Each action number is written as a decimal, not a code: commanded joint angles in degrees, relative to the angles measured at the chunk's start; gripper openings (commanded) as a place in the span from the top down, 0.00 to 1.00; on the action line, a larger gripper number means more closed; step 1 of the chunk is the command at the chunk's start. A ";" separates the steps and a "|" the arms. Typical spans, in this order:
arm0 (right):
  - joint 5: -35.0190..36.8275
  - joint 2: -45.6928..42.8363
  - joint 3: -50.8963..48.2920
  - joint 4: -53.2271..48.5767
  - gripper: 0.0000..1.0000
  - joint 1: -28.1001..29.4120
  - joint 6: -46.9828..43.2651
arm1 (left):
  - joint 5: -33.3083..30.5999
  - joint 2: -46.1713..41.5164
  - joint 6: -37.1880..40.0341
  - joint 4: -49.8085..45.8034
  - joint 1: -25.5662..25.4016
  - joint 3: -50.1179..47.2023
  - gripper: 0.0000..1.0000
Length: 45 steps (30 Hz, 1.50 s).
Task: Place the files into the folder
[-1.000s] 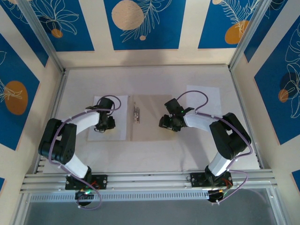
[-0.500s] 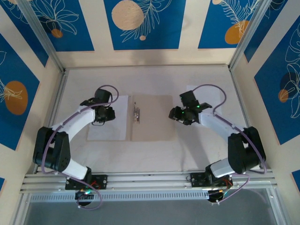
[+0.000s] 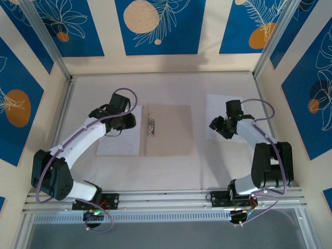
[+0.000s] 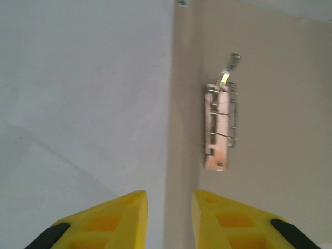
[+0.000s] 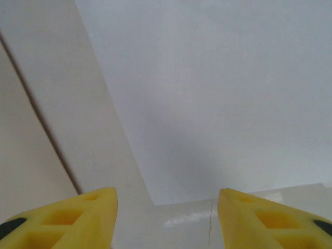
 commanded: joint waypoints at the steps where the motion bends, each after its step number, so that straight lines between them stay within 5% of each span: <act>1: -3.22 3.54 0.85 1.44 0.46 0.26 -0.90 | 0.37 2.46 -1.78 -0.66 -3.06 2.25 0.72; 12: -4.49 8.42 -0.11 1.70 0.48 6.09 2.51 | 0.24 11.51 -3.62 2.28 -12.58 7.05 0.72; 27: -6.17 -3.31 -4.49 -0.60 0.48 10.56 3.80 | -1.23 18.88 -2.46 2.67 -17.18 14.09 0.72; 35: -6.51 -12.54 -1.02 -5.11 0.47 0.58 -1.31 | -0.09 25.04 -1.13 7.11 -20.75 21.90 0.70; 45: -7.77 -10.03 3.59 -2.71 0.45 -16.03 -4.18 | -2.27 37.02 1.60 12.23 -24.32 35.21 0.46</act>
